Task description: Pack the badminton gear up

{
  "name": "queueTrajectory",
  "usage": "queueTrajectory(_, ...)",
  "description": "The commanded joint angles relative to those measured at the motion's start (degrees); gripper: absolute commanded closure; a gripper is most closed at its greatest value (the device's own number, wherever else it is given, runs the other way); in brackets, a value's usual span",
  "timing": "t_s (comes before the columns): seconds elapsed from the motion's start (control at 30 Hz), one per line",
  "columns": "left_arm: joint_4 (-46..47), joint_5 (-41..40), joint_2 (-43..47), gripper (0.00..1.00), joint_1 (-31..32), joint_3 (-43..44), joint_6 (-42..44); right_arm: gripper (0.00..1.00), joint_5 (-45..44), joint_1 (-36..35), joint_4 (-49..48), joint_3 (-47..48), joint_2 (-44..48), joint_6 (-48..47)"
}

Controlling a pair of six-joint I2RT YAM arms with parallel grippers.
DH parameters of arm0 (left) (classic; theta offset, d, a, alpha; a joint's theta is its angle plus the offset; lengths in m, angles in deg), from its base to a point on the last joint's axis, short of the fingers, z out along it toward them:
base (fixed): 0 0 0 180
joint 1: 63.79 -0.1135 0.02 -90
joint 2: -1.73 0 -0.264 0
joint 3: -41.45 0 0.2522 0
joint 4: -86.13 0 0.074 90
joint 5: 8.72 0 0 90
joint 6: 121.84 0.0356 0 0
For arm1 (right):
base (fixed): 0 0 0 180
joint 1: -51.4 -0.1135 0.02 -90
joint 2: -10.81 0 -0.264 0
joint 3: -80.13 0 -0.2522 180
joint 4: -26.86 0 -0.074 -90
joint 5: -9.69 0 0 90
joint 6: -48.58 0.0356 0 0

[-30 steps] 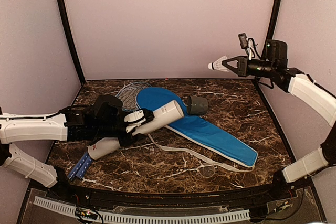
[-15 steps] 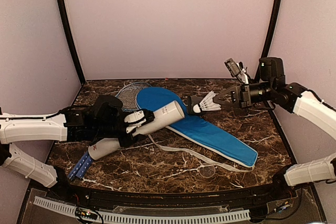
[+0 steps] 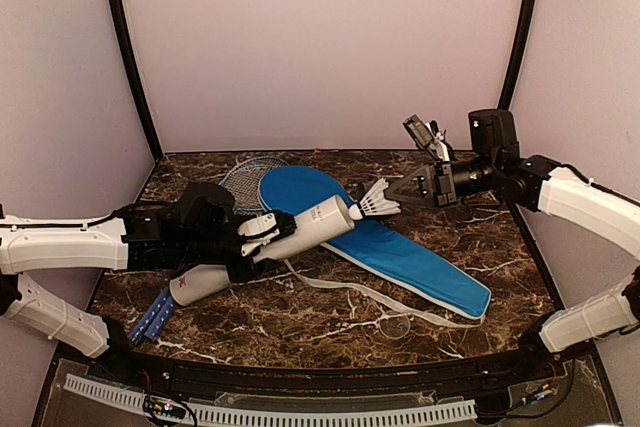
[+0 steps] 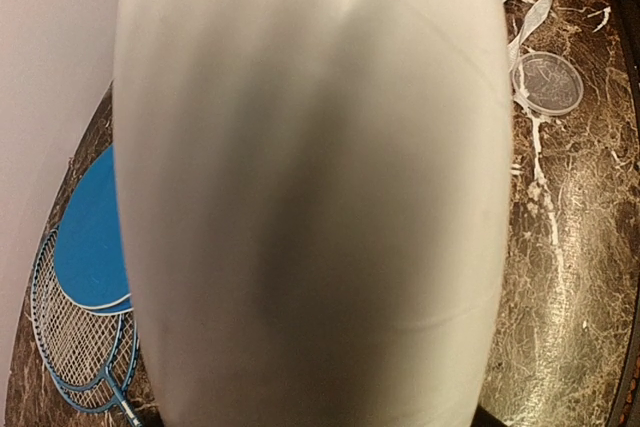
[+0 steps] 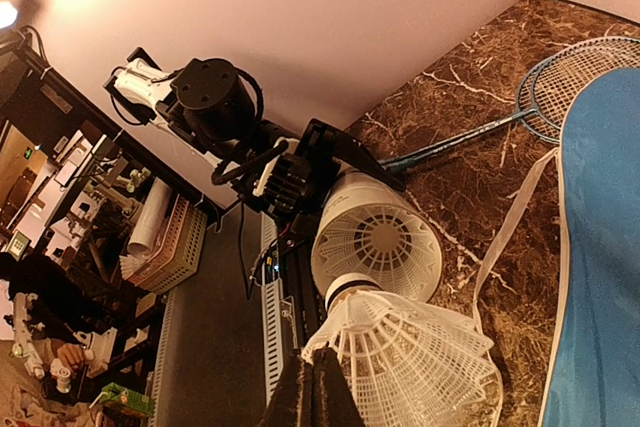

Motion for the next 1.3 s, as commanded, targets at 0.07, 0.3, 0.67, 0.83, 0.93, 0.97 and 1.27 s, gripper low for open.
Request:
queueTrajectory(0.07,-0.04,0.85,1.08,0.42,0.45,0.63,0.62,1.0,-2.35,-0.28,-4.27,1.96,-1.44,-0.17)
queueTrajectory(0.3,0.04,0.63,1.39,0.42,0.53,0.68,0.71,1.0,0.28,-0.33,-5.03,2.71,-3.35,0.68)
queueTrajectory(0.67,0.21,0.46,1.28,0.42,0.54,0.69,0.76,1.0,5.36,-5.98,-7.64,2.68,-8.88,0.21)
queueTrajectory(0.83,0.3,0.28,1.67,0.42,0.54,0.5,0.71,1.0,5.81,-6.45,-11.19,2.78,-11.81,2.29)
queueTrajectory(0.93,0.25,0.32,1.72,0.42,0.54,0.5,0.78,1.0,6.02,-6.52,-12.26,3.38,-13.36,3.12)
queueTrajectory(0.97,0.23,0.31,1.77,0.42,0.54,0.46,0.72,1.0,5.95,-6.62,-12.58,3.55,-13.72,3.47)
queueTrajectory(1.27,0.38,0.57,1.83,0.42,0.63,0.47,0.72,1.0,5.23,-8.41,-10.91,6.63,-17.19,2.3)
